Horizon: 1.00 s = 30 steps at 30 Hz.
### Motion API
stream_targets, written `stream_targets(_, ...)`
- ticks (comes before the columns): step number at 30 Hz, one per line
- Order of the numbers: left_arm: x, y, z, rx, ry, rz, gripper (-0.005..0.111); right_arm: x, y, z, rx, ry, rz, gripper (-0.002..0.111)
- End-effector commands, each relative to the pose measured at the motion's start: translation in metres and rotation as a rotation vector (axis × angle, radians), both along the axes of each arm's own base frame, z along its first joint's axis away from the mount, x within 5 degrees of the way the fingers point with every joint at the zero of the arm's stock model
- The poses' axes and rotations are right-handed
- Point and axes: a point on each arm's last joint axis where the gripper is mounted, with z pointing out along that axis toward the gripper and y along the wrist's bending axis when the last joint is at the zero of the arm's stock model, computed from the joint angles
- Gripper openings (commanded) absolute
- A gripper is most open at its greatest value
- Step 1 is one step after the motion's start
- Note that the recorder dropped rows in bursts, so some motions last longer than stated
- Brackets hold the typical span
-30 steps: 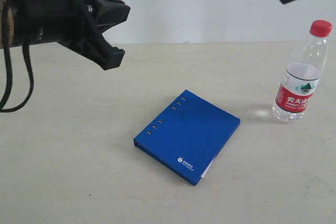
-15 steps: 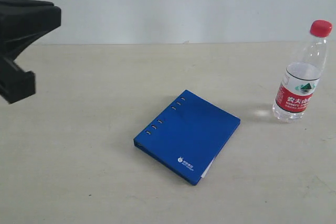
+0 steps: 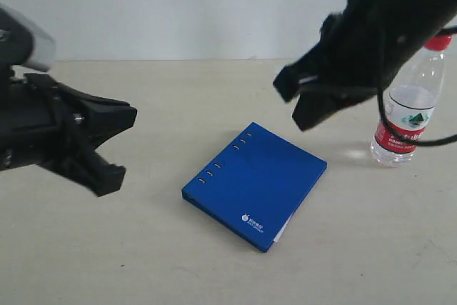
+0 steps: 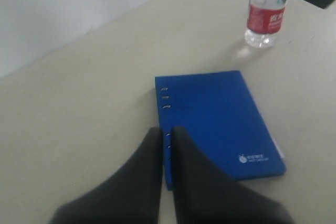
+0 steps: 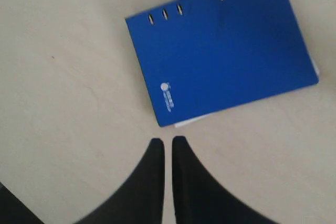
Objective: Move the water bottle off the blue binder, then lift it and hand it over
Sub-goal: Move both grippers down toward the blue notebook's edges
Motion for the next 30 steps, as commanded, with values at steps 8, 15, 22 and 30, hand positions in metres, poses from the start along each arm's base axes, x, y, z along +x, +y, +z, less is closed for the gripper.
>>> stream_targets(8,0.117,-0.016,-0.049,0.043,0.181,0.085,0.004,0.017,-0.015,-0.103,-0.138,-0.032,-0.247,0.000)
stream_targets(15,0.154,0.010,-0.088,-0.027,0.306,0.175,0.004,0.041,-0.008,-0.180,-0.239,0.088,-0.323,0.000)
stream_targets(22,0.155,0.015,-0.090,0.030,0.297,0.210,0.004,0.090,0.012,-0.202,-0.258,0.054,-0.333,0.000)
stream_targets(30,0.155,0.015,-0.093,0.043,0.297,0.200,0.004,0.105,0.025,-0.193,-0.224,0.063,-0.293,0.000)
